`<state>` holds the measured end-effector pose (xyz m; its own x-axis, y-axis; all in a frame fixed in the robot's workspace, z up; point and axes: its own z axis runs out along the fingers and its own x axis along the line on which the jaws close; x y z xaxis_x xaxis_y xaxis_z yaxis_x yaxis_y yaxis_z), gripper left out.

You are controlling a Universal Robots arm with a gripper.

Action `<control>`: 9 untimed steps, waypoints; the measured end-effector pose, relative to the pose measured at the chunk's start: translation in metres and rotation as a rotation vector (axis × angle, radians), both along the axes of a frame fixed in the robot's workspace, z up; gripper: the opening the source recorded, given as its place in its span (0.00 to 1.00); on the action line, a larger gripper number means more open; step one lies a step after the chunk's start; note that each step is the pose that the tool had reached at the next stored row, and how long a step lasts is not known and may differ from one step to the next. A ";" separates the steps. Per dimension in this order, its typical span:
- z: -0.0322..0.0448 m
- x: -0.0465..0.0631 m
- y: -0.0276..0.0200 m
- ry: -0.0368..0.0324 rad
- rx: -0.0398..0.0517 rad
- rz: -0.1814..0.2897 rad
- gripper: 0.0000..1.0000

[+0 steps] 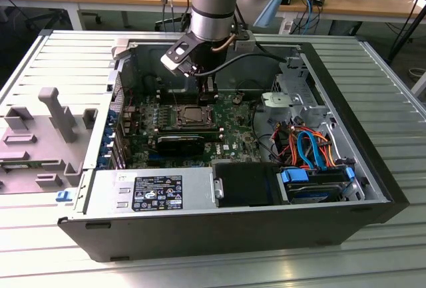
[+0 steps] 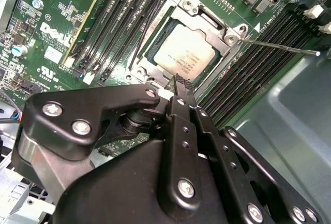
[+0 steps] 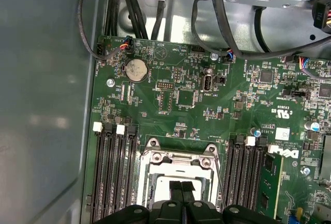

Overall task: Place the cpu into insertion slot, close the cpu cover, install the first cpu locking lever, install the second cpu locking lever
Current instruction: 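Install the first cpu locking lever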

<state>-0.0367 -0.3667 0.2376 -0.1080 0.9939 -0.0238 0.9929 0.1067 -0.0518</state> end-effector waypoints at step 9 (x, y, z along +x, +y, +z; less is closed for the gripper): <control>0.0000 0.000 0.0000 -0.0006 0.0023 0.018 0.11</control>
